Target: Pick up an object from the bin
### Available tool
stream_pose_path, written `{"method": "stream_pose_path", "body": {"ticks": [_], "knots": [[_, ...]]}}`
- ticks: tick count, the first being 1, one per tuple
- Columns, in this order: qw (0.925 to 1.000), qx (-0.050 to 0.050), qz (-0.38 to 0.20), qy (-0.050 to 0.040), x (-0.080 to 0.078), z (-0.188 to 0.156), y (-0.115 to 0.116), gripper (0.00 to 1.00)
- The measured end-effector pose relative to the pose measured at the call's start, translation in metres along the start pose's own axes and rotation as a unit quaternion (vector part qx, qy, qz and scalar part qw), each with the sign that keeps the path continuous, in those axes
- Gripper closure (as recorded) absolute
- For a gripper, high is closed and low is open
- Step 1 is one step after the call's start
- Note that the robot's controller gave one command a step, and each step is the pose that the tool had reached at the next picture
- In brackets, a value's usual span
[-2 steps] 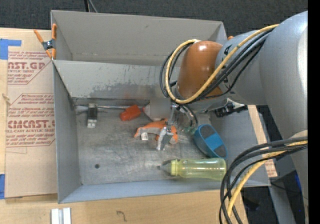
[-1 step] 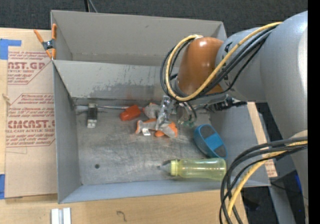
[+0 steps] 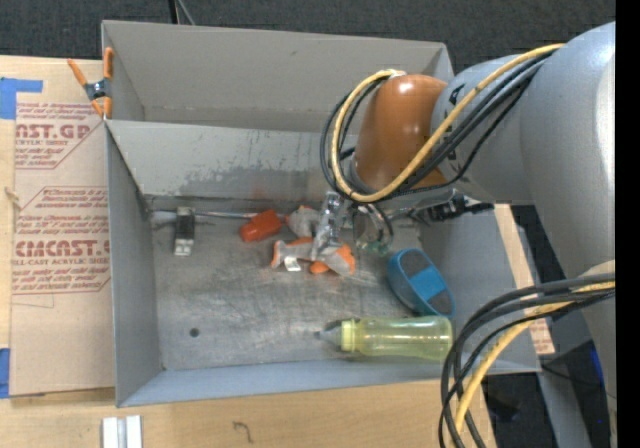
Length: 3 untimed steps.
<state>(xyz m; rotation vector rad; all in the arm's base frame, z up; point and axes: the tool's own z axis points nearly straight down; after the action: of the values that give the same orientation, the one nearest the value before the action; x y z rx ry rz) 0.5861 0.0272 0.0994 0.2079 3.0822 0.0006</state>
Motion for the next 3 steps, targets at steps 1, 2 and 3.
{"method": "stream_pose_path", "body": {"ticks": [1, 2, 3], "knots": [[1.0000, 0.000, 0.000, 0.0001, 0.0001, 0.0000, 0.0001, 1.00], [1.0000, 0.000, 0.000, 0.0002, 0.0001, 0.0000, 0.0003, 1.00], [1.0000, 0.000, 0.000, 0.0003, 0.0001, 0.0000, 0.0004, 1.00]]}}
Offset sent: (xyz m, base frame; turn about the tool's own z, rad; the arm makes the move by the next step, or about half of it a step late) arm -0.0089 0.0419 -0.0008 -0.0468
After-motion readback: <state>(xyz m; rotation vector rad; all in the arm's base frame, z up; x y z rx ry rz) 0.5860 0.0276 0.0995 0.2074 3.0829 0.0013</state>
